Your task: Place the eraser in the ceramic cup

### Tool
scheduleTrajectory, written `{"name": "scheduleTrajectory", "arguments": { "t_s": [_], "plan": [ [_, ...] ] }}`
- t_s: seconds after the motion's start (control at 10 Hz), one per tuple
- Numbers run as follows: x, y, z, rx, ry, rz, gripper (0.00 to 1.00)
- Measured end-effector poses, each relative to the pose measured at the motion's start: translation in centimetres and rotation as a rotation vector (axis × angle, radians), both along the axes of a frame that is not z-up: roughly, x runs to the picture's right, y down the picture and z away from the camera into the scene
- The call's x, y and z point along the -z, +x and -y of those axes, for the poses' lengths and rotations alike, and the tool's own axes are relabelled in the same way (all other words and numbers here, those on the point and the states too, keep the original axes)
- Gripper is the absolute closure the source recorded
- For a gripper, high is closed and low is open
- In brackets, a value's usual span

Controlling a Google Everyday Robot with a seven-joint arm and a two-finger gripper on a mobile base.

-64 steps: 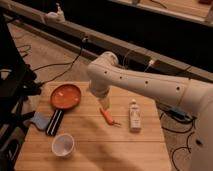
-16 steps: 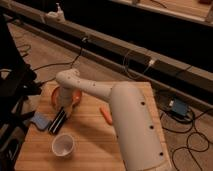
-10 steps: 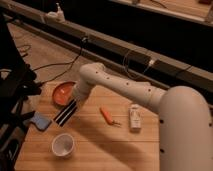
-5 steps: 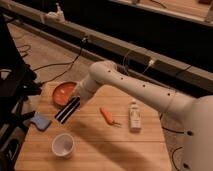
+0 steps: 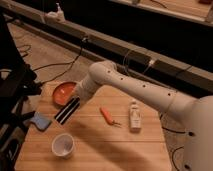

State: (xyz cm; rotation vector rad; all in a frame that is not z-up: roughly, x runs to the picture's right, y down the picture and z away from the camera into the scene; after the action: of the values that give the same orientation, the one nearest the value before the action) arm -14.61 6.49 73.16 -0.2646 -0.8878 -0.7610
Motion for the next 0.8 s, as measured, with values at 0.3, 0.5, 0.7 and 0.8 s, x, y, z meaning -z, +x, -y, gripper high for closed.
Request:
{"name": "scheduleTrajectory", "arguments": {
  "t_s": [0.3, 0.5, 0.7, 0.8],
  "plan": [
    [2.5, -0.2, -2.1, 0.032, 0.015, -0.012, 1.0],
    [4.0, -1.1, -4.3, 0.059, -0.002, 0.008, 1.0],
    [5.2, -1.6, -6.3, 0.063, -0.039, 0.028, 1.0],
    [5.8, -1.8, -7.2, 0.062, -0.06, 0.036, 1.0]
  ]
}}
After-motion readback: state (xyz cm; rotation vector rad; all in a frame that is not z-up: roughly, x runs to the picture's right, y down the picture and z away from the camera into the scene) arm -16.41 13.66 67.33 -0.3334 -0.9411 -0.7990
